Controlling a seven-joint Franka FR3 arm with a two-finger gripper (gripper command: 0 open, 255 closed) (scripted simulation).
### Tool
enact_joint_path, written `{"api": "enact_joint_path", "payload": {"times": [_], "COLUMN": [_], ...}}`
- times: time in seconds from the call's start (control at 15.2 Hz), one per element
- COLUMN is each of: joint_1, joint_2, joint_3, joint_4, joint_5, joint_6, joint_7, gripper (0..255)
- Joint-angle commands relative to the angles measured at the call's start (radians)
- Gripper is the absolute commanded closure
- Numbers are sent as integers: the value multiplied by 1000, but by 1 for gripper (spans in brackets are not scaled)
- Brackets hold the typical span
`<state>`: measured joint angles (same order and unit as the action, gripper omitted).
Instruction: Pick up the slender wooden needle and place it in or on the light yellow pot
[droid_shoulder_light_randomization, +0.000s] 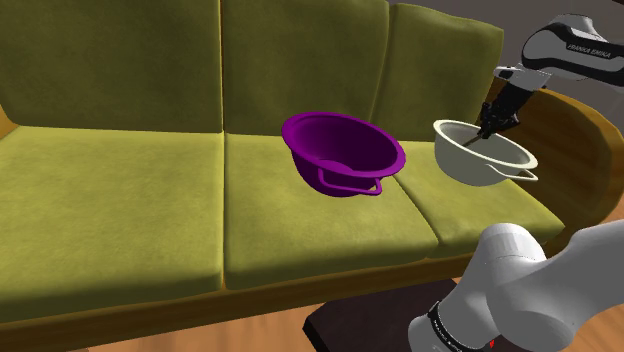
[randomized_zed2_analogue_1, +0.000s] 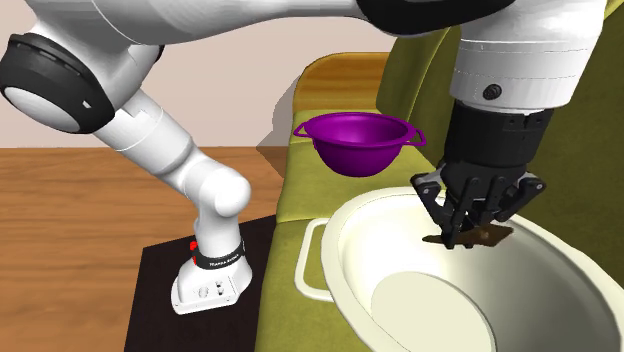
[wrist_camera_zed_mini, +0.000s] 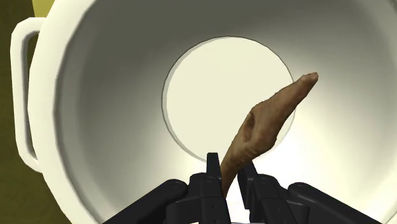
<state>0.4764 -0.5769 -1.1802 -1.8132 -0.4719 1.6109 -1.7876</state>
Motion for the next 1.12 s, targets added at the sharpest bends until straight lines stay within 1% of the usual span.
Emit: {"api": "enact_joint_path", "payload": {"times": [0.0, 0.53, 0.59, 0.92, 1.06], "joint_1": [-7, -8, -8, -8, 3], "joint_2": [-9, -10, -10, -10, 6], "joint_3": [-5, -6, -6, -6, 4], "joint_4": [-33, -40, -40, -40, 31], "joint_5": [-9, -11, -11, -11, 6], "joint_6": [28, 34, 34, 34, -27], "joint_7": [4, 5, 5, 5, -8], "gripper": [255, 255, 0, 0, 0]}}
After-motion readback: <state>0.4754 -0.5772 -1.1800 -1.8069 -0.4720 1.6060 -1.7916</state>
